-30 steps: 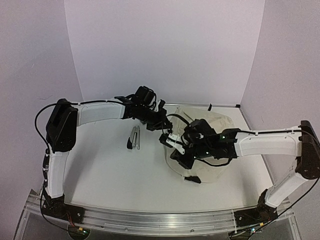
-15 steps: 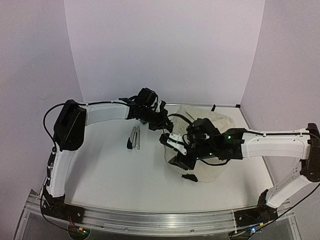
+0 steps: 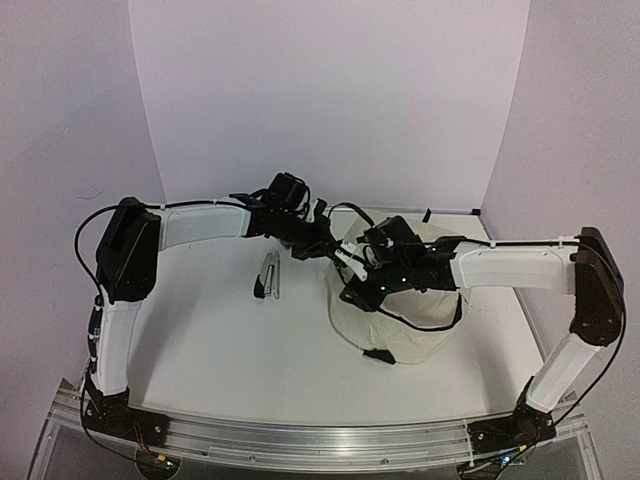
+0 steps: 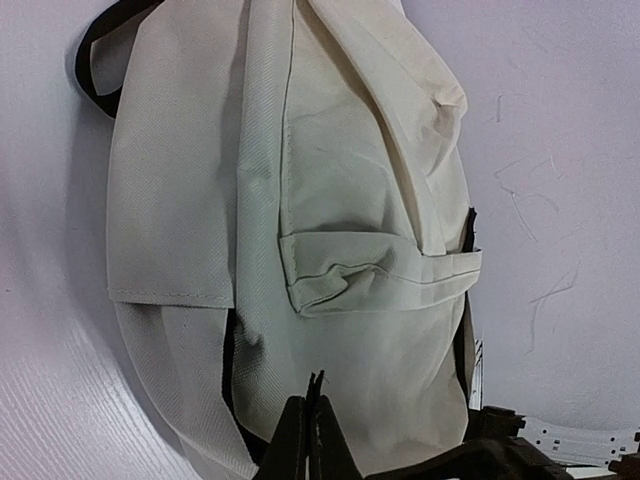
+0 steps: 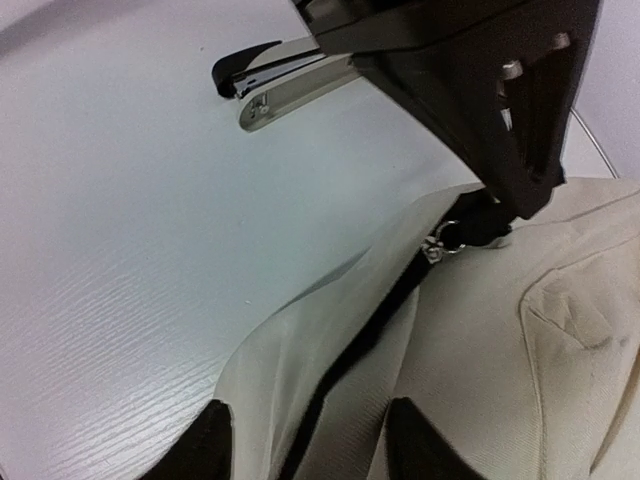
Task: Pack the student bag
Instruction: Zip the student bag at the center of the board.
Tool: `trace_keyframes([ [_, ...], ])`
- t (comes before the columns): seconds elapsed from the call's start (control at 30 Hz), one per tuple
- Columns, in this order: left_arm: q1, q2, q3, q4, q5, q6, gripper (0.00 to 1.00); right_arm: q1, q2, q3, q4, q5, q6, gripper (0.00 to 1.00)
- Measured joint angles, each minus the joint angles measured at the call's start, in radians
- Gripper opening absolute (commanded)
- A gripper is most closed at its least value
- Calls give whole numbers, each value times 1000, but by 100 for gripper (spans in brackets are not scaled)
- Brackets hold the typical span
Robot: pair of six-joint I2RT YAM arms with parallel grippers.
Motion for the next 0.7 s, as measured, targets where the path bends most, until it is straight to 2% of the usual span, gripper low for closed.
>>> trace_keyframes([
  [0.03,0,0,0,0,0,0,0,1,14,7,0,-4,5,2],
  [0.07,0,0,0,-1,0,0,0,2,23,11,0,-6,5,0],
  [0.23,-1,1,5,-13,-13,-2,0,10,25,13,-1,-2,5,0],
  [0.5,2,170,226,-89,18,-28,0,114,-93,-102,13,89,-18,0],
  [0.7,2,238,282,-142,54,-58,1,138,-119,-137,18,109,-10,0],
])
